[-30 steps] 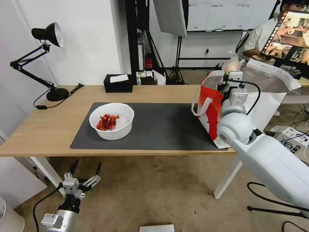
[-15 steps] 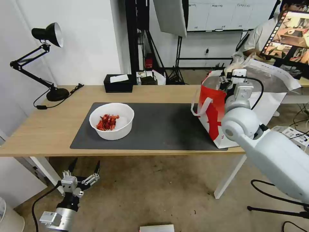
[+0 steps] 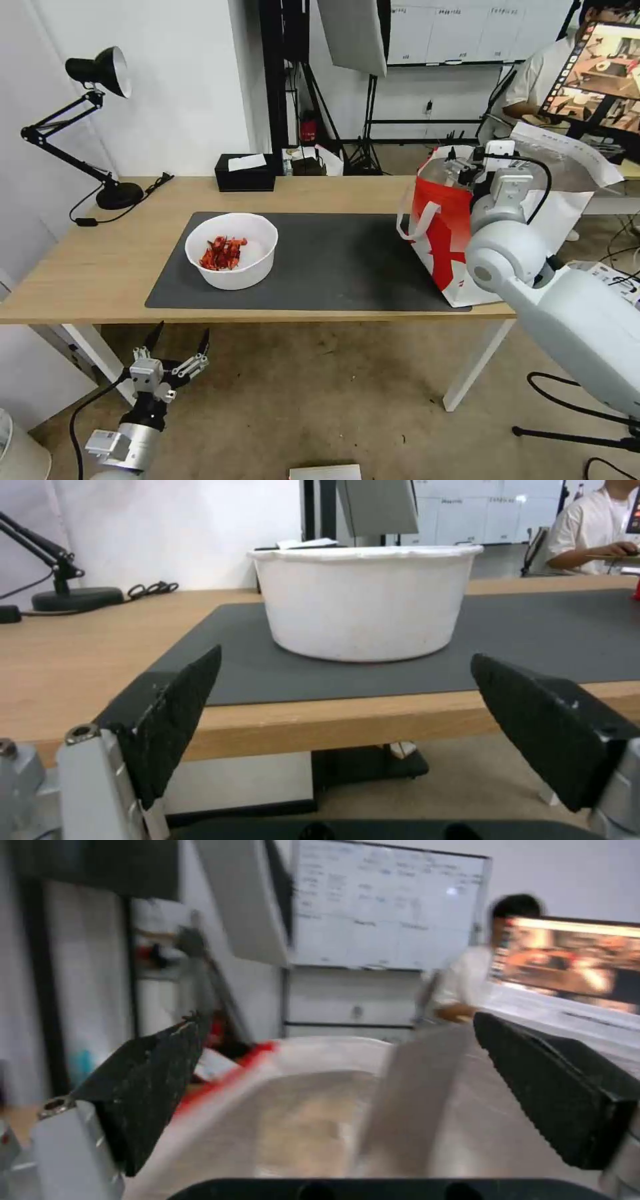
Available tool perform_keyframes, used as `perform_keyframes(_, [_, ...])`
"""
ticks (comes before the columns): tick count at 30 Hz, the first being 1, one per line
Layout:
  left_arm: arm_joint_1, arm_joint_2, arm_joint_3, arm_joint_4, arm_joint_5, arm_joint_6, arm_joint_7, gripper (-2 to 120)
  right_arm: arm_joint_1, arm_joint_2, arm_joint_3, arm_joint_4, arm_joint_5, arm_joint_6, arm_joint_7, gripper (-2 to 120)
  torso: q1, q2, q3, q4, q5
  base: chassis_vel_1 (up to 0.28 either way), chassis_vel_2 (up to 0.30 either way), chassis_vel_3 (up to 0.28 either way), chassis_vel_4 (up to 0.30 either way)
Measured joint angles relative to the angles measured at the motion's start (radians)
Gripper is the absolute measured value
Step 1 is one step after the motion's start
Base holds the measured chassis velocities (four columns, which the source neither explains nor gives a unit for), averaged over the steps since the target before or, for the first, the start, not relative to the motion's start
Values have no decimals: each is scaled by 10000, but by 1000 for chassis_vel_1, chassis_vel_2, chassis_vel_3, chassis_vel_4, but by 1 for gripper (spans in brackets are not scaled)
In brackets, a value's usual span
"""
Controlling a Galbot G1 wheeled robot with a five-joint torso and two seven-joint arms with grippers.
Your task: Pick up the trash from the table and place it into the takeout bag.
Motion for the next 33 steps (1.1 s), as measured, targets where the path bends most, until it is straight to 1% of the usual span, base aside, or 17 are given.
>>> perform_keyframes(1, [0,0,0,0,0,0,0,100,0,0,0,0,0,0,0,100,0,0,0,0,0,0,0,0,0])
perform_keyframes(4, [65,-28,-54,-38,-25,-17,-3,100,-463,-188,209,498,63,822,-1420,100,0,0,0,2,-3,0,0,0,0])
perform_keyframes(5, [65,-28,-54,-38,-25,-17,-3,100,-463,-188,209,498,63,822,-1420,100,0,0,0,2,-3,0,0,0,0])
perform_keyframes(6, [81,-39,-63,-49,-29,-24,-3,100,-665,-259,279,656,70,1117,-1908,100,-1,0,0,2,-1,0,0,0,0])
perform_keyframes(7, [93,-65,-71,-54,-34,-62,-4,100,-1168,-439,479,961,120,1739,-2871,100,0,0,0,3,-1,0,0,0,0])
perform_keyframes(8, [93,-65,-71,-54,-34,-62,-4,100,-1168,-439,479,961,120,1739,-2871,100,0,0,0,3,-1,0,0,0,0])
perform_keyframes(10, [46,-129,-66,-54,-36,-135,-2,100,-2393,-800,964,1624,286,2550,-4531,100,0,0,-1,-1,1,0,0,0,0])
perform_keyframes(11, [46,-129,-66,-54,-36,-135,-2,100,-2393,-800,964,1624,286,2550,-4531,100,0,0,-1,-1,1,0,0,0,0])
perform_keyframes(14, [48,-196,-81,-53,-33,-216,10,100,-3691,-1068,1305,2270,267,3081,-5679,100,-2,1,-1,-1,-1,0,0,0,0])
perform_keyframes(15, [48,-196,-81,-53,-33,-216,10,100,-3691,-1068,1305,2270,267,3081,-5679,100,-2,1,-1,-1,-1,0,0,0,0])
perform_keyframes(18, [128,-227,-145,-88,-34,-308,26,100,-5381,-1023,2068,2562,-356,3643,-6547,100,-1,1,-1,1,-2,0,0,0,0])
perform_keyframes(19, [128,-227,-145,-88,-34,-308,26,100,-5381,-1023,2068,2562,-356,3643,-6547,100,-1,1,-1,1,-2,0,0,0,0])
perform_keyframes(22, [309,-222,-154,-234,-234,-206,37,100,-7441,-623,2822,2551,-1283,4206,-6935,100,-1,1,0,-1,2,0,0,0,0])
perform_keyframes(23, [309,-222,-154,-234,-234,-206,37,100,-7441,-623,2822,2551,-1283,4206,-6935,100,-1,1,0,-1,2,0,0,0,0])
perform_keyframes(27, [347,-202,-132,-263,-254,-99,49,100,-9325,170,3473,2105,-2669,4830,-7093,100,-2,1,0,-1,0,0,0,0,0])
perform_keyframes(28, [347,-202,-132,-263,-254,-99,49,100,-9325,170,3473,2105,-2669,4830,-7093,100,-2,1,0,-1,0,0,0,0,0])
perform_keyframes(33, [317,-198,-82,-270,-176,-53,64,100,-10705,1122,3654,1484,-3966,5145,-6686,100,-2,1,-1,-1,-1,0,0,0,0])
